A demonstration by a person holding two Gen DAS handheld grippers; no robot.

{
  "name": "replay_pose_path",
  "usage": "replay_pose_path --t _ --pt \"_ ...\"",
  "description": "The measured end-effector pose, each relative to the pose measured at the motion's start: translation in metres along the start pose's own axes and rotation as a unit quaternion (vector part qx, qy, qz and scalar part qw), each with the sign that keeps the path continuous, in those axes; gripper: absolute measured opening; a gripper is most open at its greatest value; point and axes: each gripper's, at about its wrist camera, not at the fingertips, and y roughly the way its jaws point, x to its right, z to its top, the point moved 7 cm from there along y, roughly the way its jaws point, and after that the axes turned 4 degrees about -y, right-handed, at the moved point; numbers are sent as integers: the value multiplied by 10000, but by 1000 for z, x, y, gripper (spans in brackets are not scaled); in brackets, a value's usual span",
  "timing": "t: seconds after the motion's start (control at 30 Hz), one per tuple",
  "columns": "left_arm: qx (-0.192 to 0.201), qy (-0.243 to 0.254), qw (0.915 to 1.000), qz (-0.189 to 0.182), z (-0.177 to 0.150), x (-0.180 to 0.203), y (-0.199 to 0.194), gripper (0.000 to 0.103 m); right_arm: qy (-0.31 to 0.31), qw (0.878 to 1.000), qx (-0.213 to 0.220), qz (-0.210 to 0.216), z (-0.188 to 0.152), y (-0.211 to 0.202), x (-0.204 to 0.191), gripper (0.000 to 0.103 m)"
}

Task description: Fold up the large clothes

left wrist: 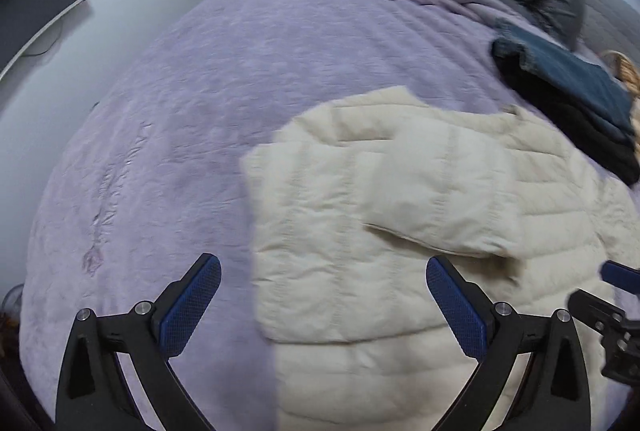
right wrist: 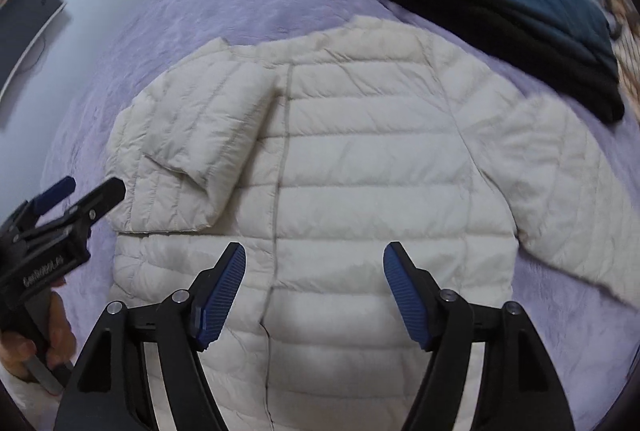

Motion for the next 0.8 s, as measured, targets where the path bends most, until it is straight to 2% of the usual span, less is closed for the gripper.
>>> replay_pose_path --t 0.03,0.13,0.23,0.3,0.33,0.37,0.4,0.43,0.5,0.57,0.63,0.7,0.73,0.77,0.8 --pt "-70 -185 9995 260 4 -18 12 103 -290 9995 55 -95 9 2 -14 75" --pt "-261 -780 9954 482 8 -56 43 103 -1085 9932 170 -395 33 17 -51 75" --pt "-458 -973 9926 557 2 -68 68 103 -1770 9799 116 -918 47 45 -74 75" --pt "-542 -990 9920 572 -2 -69 79 103 -2005 9716 40 -1258 49 62 -76 74" --pt "-558 -973 9919 592 -4 -68 83 103 -1991 9701 92 -1386 52 65 -72 70" --pt "-569 -947 9921 599 -5 -66 86 103 -1870 9725 162 -1378 53 65 -66 41" --pt "-585 -921 9921 613 -7 -65 89 103 -1635 9776 169 -1312 53 64 -56 12" --pt "-595 -908 9923 600 -7 -64 92 103 -1289 9841 186 -1205 54 62 -43 12" --pt "-619 -888 9927 524 -8 -60 95 103 -414 9963 239 -720 51 56 -13 12" --pt "-614 -815 9937 468 -8 -57 97 103 516 9982 237 -177 43 55 17 12" --pt "-591 -674 9949 470 -8 -52 98 103 1324 9903 181 369 30 57 42 12" --pt "-560 -572 9954 526 -7 -50 98 103 2103 9720 60 1047 16 64 58 16" --pt "-566 -571 9954 527 -7 -51 98 103 2475 9606 39 1260 10 66 65 21" --pt "-578 -583 9952 525 -7 -52 99 103 2808 9492 37 1420 3 67 72 33" --pt "-573 -590 9952 537 -7 -53 99 103 3111 9372 74 1578 -2 67 79 38"
